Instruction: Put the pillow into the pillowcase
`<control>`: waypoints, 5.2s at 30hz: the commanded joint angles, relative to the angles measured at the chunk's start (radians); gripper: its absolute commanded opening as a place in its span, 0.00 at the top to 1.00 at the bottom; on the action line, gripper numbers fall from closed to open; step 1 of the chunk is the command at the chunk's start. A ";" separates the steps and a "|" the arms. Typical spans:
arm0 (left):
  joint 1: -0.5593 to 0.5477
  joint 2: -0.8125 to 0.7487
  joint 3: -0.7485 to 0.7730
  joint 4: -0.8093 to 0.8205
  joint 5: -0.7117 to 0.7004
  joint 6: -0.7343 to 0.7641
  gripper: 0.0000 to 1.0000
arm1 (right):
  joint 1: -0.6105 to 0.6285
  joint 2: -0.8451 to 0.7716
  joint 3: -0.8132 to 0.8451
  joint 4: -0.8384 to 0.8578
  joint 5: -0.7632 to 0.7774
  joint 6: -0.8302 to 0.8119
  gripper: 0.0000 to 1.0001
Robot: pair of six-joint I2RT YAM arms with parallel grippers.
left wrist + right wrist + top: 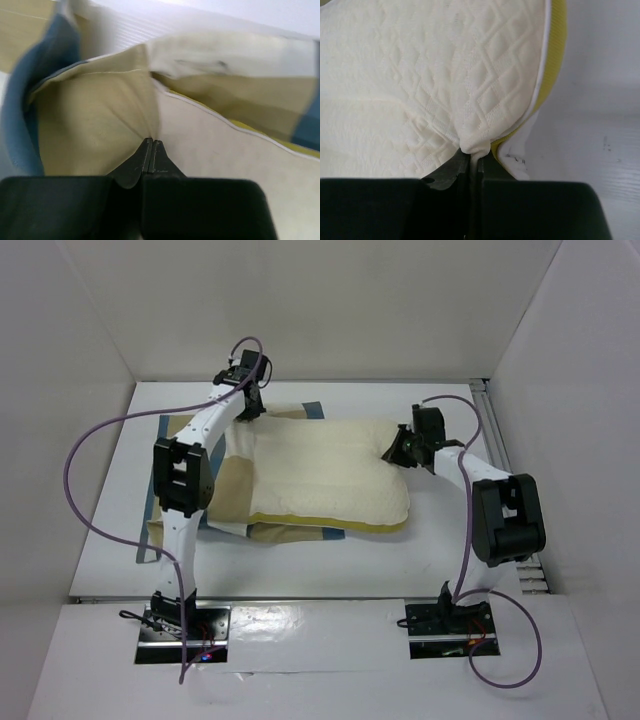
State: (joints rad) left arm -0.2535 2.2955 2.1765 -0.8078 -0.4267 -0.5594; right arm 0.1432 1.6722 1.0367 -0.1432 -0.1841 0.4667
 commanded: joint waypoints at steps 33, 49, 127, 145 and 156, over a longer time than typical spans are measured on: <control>-0.280 -0.079 0.144 0.071 0.797 0.024 0.46 | 0.392 -0.683 -0.176 -0.473 0.446 0.149 0.03; 0.040 -0.899 -0.906 0.120 0.434 -0.226 0.13 | 0.844 -0.165 0.307 -0.466 0.688 -0.270 0.00; -0.033 -1.577 -1.746 1.040 1.363 -0.430 1.00 | 0.688 0.457 0.766 -0.248 0.313 -0.099 1.00; 0.025 -1.456 -1.159 0.115 0.648 -0.089 0.24 | 0.838 0.146 0.347 -0.155 0.520 0.144 1.00; 0.025 -1.150 -0.989 0.022 0.477 -0.100 0.28 | 0.653 -0.007 0.423 -0.288 0.454 -0.039 0.00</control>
State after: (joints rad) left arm -0.2462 1.1149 1.1679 -0.7208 0.1761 -0.6769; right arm 0.9569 1.8698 1.5238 -0.4271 0.2497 0.4583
